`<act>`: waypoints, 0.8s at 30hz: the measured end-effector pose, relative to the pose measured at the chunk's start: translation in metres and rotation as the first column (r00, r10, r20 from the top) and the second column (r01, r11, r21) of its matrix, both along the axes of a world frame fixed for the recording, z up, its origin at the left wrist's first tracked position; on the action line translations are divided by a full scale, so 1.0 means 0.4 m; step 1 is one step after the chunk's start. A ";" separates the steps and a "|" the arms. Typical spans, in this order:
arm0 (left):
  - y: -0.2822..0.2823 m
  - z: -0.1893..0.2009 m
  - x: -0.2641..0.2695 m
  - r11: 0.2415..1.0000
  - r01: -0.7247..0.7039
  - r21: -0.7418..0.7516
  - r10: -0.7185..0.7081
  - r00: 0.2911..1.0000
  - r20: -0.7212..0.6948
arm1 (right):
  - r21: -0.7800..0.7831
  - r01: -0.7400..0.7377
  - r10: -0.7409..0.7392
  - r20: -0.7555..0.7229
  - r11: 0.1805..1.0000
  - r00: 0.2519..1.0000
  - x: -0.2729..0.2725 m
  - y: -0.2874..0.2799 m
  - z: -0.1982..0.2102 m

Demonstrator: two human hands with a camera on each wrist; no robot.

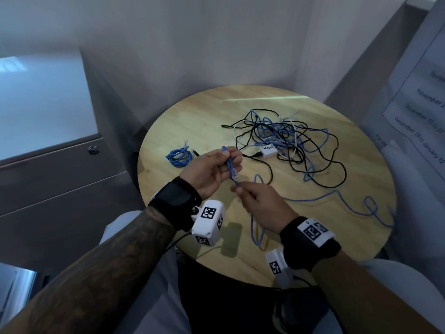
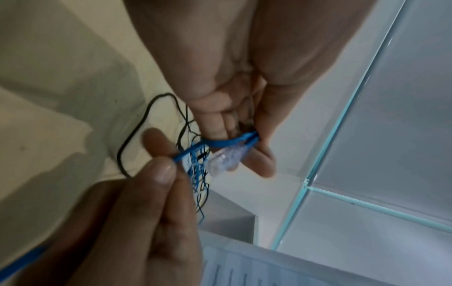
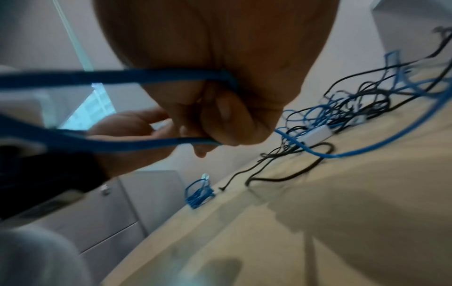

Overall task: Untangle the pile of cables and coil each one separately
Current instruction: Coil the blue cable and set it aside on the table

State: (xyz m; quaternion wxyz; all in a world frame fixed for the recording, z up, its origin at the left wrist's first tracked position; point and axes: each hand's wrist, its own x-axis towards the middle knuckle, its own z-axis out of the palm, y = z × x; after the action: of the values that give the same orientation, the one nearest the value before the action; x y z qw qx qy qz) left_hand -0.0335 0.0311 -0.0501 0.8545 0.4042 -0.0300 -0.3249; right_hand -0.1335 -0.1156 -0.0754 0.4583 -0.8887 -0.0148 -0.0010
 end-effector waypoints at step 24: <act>-0.027 -0.011 -0.049 0.769 0.059 0.637 -0.415 0.803 0.427 | 0.469 0.171 -0.067 -0.230 0.866 0.971 0.001 -0.093 0.121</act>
State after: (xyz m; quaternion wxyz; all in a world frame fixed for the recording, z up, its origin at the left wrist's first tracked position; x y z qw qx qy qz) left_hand -0.0529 0.0203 -0.0544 0.5878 0.7184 -0.2215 -0.2988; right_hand -0.1331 -0.1529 -0.0269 0.6647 -0.7395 0.0886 0.0591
